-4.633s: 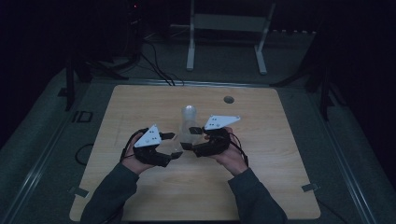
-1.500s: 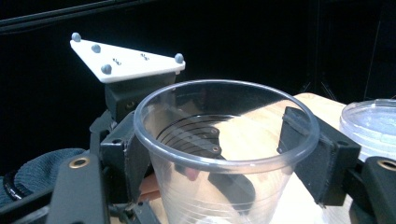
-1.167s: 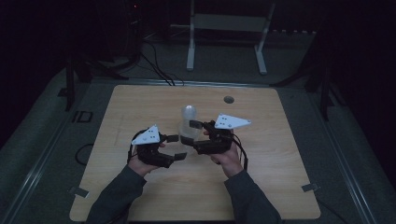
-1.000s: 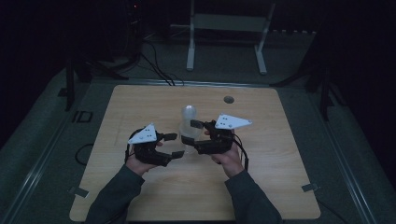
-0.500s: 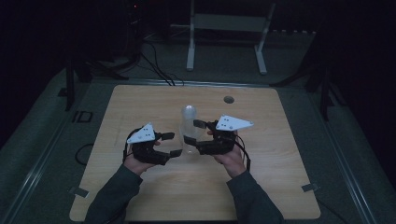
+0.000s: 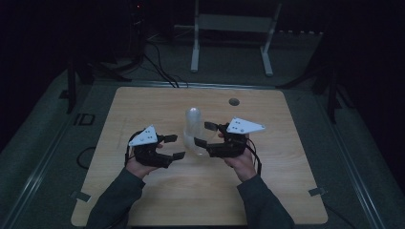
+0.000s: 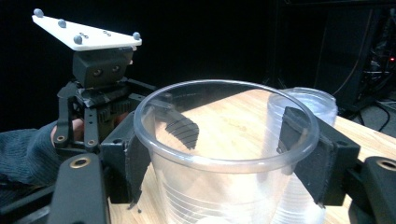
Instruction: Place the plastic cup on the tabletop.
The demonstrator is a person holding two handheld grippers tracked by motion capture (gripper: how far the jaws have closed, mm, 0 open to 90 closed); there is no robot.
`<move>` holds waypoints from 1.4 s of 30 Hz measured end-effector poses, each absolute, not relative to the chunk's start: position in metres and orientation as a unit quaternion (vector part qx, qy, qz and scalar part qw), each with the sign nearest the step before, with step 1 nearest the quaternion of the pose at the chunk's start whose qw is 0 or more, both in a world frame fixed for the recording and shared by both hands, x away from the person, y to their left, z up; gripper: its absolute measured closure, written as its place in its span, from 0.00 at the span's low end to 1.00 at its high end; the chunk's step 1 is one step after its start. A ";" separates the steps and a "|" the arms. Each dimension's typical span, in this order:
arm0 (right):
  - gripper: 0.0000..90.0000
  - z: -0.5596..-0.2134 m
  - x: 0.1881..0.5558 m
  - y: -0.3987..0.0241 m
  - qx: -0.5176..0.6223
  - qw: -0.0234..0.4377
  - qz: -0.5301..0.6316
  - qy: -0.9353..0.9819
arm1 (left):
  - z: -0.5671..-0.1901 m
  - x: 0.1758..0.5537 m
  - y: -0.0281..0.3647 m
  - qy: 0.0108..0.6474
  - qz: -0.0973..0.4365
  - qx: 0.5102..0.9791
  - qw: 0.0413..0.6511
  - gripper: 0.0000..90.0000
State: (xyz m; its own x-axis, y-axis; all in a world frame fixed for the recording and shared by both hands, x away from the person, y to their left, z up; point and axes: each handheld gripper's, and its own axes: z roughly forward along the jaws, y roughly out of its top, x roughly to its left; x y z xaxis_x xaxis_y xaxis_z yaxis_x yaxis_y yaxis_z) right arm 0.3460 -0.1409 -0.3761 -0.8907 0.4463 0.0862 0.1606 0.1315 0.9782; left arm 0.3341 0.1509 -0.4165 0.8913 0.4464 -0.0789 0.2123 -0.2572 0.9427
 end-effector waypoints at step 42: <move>0.30 -0.408 0.358 -0.178 0.260 0.179 0.588 0.744 | -0.418 0.334 0.151 0.214 0.104 0.785 0.572 0.30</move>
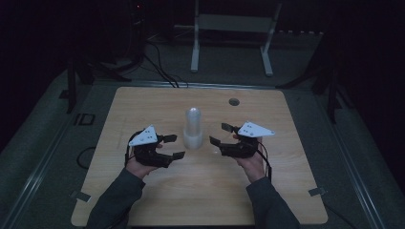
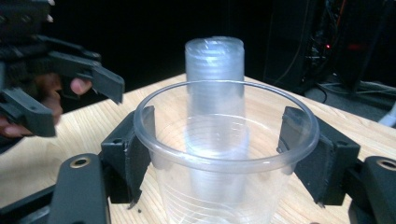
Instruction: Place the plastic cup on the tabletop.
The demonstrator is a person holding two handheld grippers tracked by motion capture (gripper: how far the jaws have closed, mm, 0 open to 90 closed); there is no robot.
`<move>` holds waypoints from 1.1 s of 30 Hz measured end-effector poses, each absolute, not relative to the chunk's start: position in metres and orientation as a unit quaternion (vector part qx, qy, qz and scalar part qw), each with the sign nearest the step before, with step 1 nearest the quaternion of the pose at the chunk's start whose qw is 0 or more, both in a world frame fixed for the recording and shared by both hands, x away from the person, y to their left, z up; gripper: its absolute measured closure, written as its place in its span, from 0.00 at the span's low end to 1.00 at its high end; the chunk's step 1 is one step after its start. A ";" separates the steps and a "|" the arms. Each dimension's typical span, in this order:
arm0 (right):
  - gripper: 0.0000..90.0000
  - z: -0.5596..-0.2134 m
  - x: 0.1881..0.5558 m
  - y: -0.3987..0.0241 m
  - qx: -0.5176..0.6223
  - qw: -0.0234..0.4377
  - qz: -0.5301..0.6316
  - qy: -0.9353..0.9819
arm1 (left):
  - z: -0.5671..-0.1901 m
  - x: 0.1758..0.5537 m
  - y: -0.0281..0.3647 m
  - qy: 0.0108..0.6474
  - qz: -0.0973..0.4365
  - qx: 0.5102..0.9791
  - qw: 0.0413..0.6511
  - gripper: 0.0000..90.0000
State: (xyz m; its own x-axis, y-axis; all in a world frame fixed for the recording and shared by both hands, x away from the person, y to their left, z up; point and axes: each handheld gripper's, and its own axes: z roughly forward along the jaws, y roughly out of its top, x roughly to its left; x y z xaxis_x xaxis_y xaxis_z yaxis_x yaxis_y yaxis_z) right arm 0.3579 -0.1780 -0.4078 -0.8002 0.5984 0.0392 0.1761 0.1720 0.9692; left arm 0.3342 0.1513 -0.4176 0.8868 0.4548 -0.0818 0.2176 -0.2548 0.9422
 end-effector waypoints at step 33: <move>0.30 -0.453 0.386 -0.181 0.313 0.165 0.545 0.760 | -0.420 0.335 0.151 0.216 0.100 0.785 0.571 0.30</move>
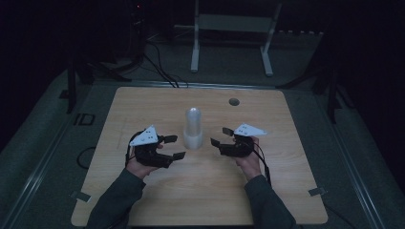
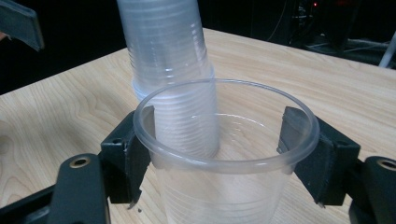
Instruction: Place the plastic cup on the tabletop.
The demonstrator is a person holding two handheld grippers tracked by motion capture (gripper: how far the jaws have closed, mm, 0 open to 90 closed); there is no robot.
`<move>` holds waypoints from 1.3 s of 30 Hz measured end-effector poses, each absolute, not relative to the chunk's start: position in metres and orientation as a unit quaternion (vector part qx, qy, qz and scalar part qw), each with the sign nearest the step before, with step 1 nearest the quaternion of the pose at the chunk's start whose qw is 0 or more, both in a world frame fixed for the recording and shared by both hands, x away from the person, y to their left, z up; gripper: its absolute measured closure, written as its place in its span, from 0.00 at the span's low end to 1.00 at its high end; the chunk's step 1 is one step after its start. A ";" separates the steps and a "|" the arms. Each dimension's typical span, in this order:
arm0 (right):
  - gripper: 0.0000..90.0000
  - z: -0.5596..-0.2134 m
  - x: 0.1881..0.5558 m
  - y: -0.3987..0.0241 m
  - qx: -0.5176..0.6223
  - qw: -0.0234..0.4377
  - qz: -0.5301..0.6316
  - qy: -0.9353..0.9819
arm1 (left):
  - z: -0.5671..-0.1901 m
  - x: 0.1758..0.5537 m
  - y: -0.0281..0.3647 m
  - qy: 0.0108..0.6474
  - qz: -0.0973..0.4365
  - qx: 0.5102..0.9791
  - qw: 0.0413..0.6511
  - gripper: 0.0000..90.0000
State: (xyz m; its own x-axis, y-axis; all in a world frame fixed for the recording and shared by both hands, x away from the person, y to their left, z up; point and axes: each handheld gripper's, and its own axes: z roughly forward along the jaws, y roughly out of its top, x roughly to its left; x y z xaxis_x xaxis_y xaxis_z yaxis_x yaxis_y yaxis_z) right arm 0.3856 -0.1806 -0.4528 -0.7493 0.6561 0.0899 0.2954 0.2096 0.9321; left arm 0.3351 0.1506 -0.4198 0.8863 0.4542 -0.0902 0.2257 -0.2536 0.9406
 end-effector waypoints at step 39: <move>0.13 -0.480 0.365 -0.194 0.328 0.167 0.489 0.791 | -0.419 0.335 0.153 0.218 0.100 0.783 0.574 0.30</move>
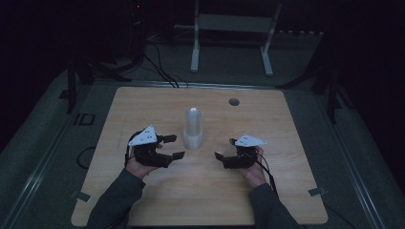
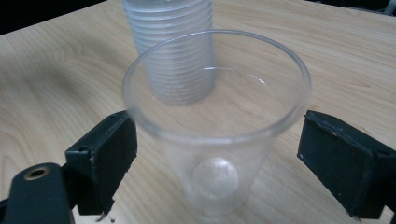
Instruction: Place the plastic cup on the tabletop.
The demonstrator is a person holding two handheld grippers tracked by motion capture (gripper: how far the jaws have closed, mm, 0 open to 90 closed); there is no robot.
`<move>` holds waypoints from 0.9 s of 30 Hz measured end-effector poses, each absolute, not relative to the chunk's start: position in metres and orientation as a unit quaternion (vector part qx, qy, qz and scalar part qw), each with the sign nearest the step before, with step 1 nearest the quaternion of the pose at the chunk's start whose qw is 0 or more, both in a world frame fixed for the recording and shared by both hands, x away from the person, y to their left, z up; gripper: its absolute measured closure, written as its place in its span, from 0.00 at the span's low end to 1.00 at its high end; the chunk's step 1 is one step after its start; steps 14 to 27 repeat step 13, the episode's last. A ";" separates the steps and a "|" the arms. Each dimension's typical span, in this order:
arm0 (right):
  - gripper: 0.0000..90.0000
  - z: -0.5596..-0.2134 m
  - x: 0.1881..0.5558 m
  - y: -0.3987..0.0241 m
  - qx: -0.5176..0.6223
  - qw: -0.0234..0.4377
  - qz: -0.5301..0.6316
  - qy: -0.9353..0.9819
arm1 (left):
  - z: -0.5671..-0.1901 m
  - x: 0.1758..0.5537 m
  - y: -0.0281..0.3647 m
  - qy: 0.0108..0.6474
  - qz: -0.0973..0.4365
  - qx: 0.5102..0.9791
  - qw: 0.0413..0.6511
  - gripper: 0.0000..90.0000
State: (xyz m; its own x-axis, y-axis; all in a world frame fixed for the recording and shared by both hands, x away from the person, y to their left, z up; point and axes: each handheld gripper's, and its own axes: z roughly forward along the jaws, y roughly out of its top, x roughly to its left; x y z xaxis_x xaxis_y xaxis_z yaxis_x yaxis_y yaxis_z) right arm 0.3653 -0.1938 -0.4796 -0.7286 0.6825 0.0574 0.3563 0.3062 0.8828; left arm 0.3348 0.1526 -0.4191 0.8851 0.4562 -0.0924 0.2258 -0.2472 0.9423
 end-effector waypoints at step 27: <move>0.13 -0.477 0.335 -0.218 0.338 0.175 0.490 0.785 | -0.419 0.336 0.156 0.225 0.104 0.779 0.576 0.30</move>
